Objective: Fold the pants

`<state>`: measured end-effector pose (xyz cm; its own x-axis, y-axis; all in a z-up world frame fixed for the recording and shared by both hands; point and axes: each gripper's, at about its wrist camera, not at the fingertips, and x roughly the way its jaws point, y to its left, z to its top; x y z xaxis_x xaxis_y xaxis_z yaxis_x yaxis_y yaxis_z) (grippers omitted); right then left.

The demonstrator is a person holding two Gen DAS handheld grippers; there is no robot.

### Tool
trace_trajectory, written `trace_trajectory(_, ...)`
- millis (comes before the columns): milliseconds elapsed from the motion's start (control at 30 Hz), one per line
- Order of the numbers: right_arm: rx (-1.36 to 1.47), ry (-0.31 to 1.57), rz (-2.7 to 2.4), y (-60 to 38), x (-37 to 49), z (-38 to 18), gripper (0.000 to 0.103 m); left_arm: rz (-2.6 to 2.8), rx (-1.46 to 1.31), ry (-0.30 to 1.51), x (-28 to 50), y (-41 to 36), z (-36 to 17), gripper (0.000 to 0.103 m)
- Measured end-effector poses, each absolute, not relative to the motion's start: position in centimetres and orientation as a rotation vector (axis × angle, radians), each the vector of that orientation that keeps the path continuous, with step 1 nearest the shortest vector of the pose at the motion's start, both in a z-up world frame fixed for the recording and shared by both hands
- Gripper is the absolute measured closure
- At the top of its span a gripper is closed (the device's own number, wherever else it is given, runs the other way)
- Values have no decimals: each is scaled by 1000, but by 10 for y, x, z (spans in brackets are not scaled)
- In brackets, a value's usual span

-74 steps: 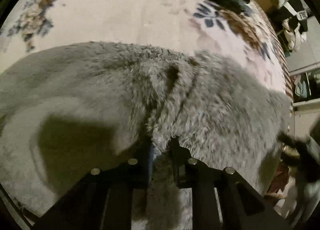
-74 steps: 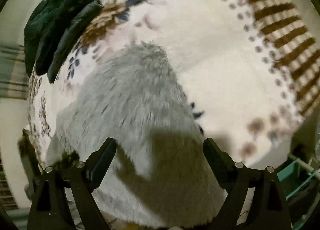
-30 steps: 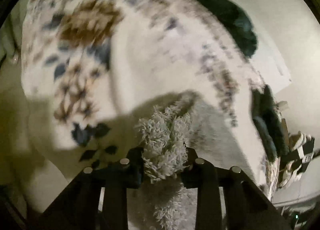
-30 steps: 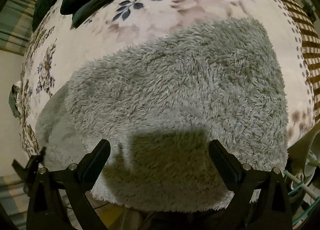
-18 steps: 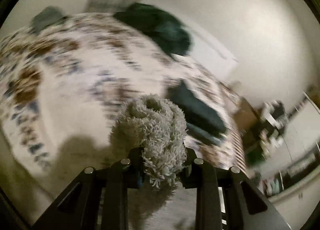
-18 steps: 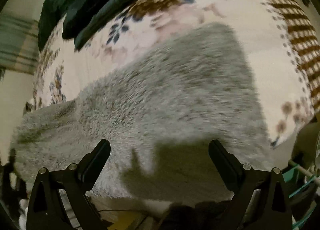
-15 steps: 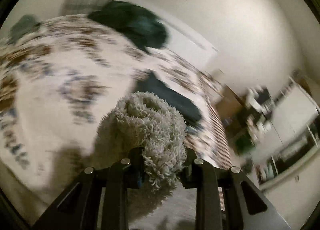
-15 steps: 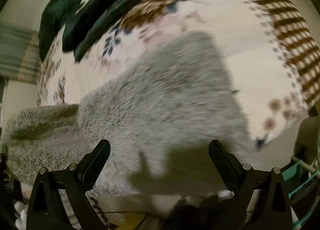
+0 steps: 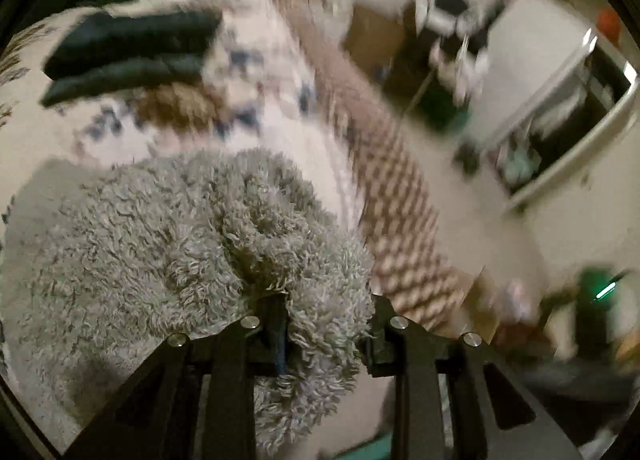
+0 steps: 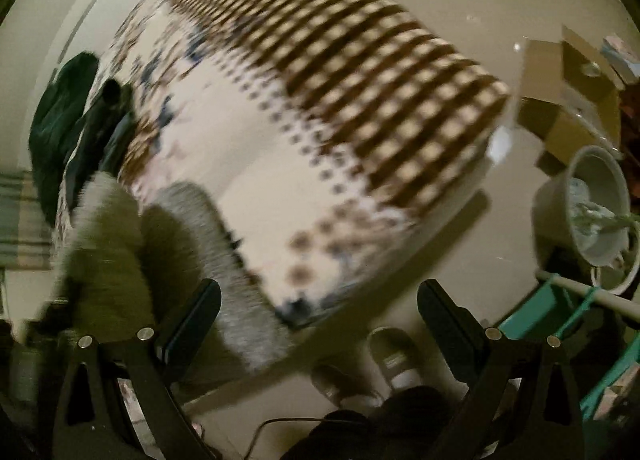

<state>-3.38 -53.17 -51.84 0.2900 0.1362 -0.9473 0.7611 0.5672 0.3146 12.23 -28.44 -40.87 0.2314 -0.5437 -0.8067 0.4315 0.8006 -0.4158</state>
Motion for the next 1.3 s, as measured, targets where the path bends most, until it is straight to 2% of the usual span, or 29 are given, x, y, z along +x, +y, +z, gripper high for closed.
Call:
trace_trajectory(100,902,1234,-513,-544,-40,-520,3,-703,-142,1269,124,-282,-417,63)
trace_trajectory(167,891,1225,-495,-550,-37,-518,3,-709,-143,1265,123,-275,-399,35)
trace_trajectory(200,886,1221,-485,-551,-34,-517,3,-713,-151,1262,125,-270,-389,13)
trace_trajectory(233,883,1216,-469,-551,-29,-516,3,-714,-171,1258,126,-262,-380,9)
trace_trajectory(300,888,1204,-411,-548,-14,-515,2,-696,-246,1257,136,-230,-355,9)
trace_trajectory(433,899,1198,-221,-523,31,-519,1,-541,-250,1207,160,-163,-340,9)
trace_trajectory(600,979,1227,-15,-487,95,-549,1,-307,-195,1278,210,-91,-387,9)
trace_trajectory(667,977,1303,-8,-477,120,-571,1,-272,-197,1310,227,-78,-410,9)
trace_trajectory(700,992,1333,-9,-474,125,-578,13,-269,-195,1326,233,-76,-418,9)
trace_trajectory(733,1021,1333,-7,-473,129,-583,60,-278,-203,1342,239,-74,-428,9)
trace_trajectory(767,1025,1316,2,-473,132,-583,87,-279,-202,1347,243,-76,-433,9)
trace_trajectory(900,978,1235,-117,-496,120,-556,86,-300,-211,1374,258,-85,-451,9)
trace_trajectory(1000,959,1252,-240,-524,106,-561,83,-324,-221,1405,264,-98,-463,9)
trace_trajectory(1067,994,1321,-219,-531,104,-577,71,-323,-217,1406,266,-100,-464,9)
trace_trajectory(1133,1027,1334,-189,-532,97,-578,31,-325,-222,1406,266,-100,-464,9)
trace_trajectory(1200,1062,1272,-161,-533,80,-569,19,-316,-221,1409,267,-97,-466,9)
trace_trajectory(1300,1190,1288,-154,-530,51,-588,16,-315,-238,1419,266,-95,-469,9)
